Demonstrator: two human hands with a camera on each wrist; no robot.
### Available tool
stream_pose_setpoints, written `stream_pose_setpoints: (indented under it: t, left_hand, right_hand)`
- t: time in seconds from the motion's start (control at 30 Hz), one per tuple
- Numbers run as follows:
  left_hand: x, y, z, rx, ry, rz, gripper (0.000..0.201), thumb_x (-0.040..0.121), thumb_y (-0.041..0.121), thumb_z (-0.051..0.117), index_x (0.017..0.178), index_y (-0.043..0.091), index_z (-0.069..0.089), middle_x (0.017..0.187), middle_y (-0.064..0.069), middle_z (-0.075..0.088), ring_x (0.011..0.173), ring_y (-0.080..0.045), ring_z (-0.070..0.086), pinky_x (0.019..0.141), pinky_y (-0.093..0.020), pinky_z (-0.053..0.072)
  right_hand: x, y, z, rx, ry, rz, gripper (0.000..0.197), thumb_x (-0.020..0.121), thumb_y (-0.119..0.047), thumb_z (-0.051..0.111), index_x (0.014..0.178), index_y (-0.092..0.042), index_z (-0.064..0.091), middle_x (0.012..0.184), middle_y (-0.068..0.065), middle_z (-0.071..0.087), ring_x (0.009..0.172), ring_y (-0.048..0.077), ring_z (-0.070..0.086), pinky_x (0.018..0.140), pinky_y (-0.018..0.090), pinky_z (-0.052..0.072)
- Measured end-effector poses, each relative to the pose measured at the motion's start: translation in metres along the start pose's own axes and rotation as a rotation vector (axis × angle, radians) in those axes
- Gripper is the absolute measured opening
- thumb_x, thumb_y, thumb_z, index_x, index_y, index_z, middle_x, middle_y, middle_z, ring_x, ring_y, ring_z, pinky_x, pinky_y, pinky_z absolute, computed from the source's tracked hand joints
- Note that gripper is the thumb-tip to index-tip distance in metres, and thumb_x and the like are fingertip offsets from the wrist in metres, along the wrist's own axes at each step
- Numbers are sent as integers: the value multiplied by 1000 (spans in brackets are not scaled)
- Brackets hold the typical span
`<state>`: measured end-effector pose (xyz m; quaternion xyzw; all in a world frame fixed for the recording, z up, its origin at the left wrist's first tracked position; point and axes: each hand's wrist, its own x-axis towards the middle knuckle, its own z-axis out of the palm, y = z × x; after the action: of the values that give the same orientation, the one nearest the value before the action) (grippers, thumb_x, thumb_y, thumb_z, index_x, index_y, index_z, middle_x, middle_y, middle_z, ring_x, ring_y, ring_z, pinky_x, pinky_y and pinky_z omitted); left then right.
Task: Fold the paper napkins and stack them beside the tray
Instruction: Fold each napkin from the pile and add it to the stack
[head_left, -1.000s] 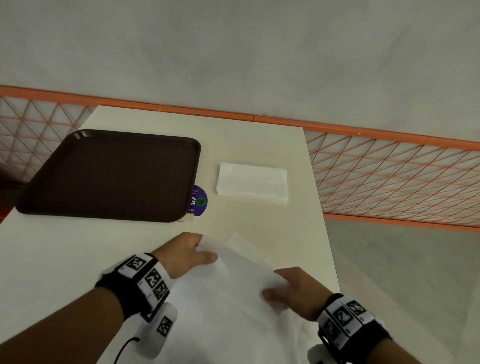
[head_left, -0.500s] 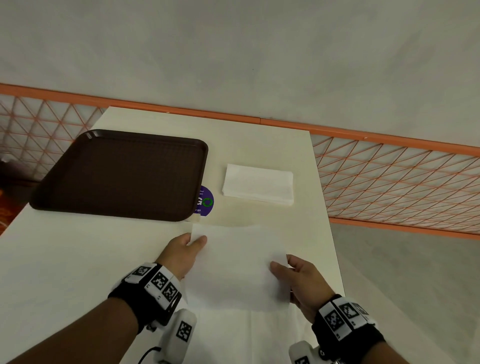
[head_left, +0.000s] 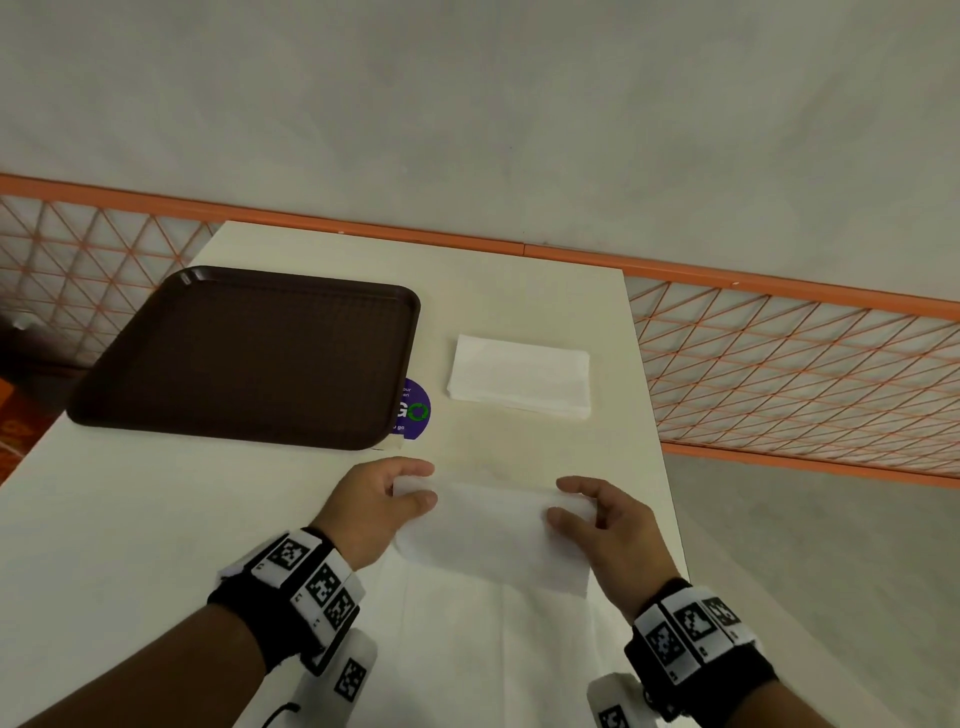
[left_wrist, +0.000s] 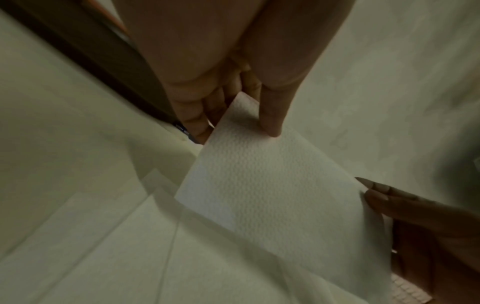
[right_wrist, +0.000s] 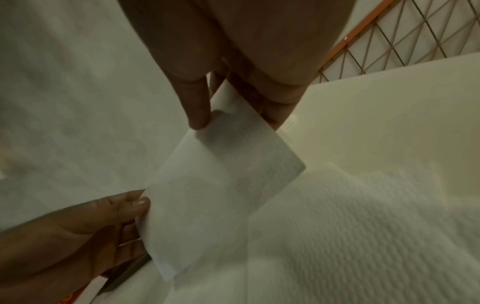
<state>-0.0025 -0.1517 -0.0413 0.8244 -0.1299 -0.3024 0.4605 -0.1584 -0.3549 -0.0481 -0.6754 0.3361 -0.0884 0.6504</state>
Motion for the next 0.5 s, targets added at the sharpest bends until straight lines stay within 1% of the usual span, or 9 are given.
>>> stream_pose_setpoints:
  t: [0.07, 0.13, 0.2, 0.27, 0.3, 0.33, 0.4, 0.43, 0.5]
  left_hand:
    - [3, -1, -2, 39, 28, 32, 19, 84, 20, 72, 99, 31, 68, 95, 9, 65, 82, -5, 58, 80, -19, 44]
    - [4, 0, -4, 71, 62, 54, 13, 84, 21, 72, 93, 30, 68, 94, 12, 66, 88, -5, 60, 79, -18, 44]
    - [4, 0, -4, 110, 103, 80, 7, 86, 23, 70, 91, 28, 68, 82, 15, 62, 79, -5, 58, 69, -16, 42]
    - [4, 0, -4, 132, 122, 91, 6, 86, 23, 69, 90, 27, 68, 73, 17, 55, 72, -6, 53, 66, -19, 41]
    - [5, -1, -3, 132, 128, 93, 6, 86, 24, 70, 89, 27, 68, 80, 17, 56, 79, -8, 54, 71, -21, 42]
    - [6, -3, -3, 131, 127, 95, 5, 85, 24, 70, 88, 28, 68, 92, 17, 57, 91, -9, 54, 79, -22, 42]
    - [9, -5, -4, 154, 98, 99, 4, 84, 27, 71, 88, 28, 70, 120, 16, 51, 115, -6, 48, 99, -27, 40]
    - [12, -7, -5, 166, 71, 98, 4, 85, 28, 70, 88, 29, 70, 129, 17, 47, 121, -5, 44, 106, -32, 37]
    - [15, -9, -6, 162, 30, 98, 4, 85, 30, 69, 89, 30, 70, 135, 19, 45, 127, -4, 41, 111, -38, 34]
  right_hand:
    - [4, -4, -4, 25, -23, 4, 25, 79, 1, 74, 96, -17, 69, 79, -3, 75, 72, 10, 69, 65, 20, 54]
    - [9, -4, -8, -9, -29, 3, 23, 79, 0, 75, 93, -18, 69, 77, 1, 74, 71, 14, 67, 68, 23, 53]
    - [13, -3, -11, -90, -18, -2, 19, 79, -6, 76, 89, -20, 70, 77, 11, 69, 70, 17, 61, 71, 29, 51]
    - [14, -1, -14, -172, 1, -9, 13, 80, -10, 77, 83, -21, 71, 75, 8, 69, 69, 15, 60, 69, 23, 49]
    - [13, -2, -14, -214, 7, -22, 12, 80, -11, 77, 80, -22, 71, 75, 2, 71, 69, 13, 61, 67, 18, 48]
    - [12, -2, -15, -260, 11, -42, 12, 81, -13, 77, 78, -23, 71, 77, -4, 72, 73, 12, 63, 66, 15, 47]
    - [10, -2, -17, -369, 10, -82, 12, 81, -18, 77, 76, -27, 71, 93, -13, 69, 86, 7, 63, 70, 12, 45]
    - [10, -2, -18, -424, 0, -100, 11, 81, -21, 77, 77, -29, 70, 105, -20, 64, 95, 2, 61, 75, 11, 43]
    - [11, 2, -23, -477, -38, -129, 11, 82, -25, 75, 77, -32, 68, 122, -28, 53, 111, -5, 52, 91, 17, 39]
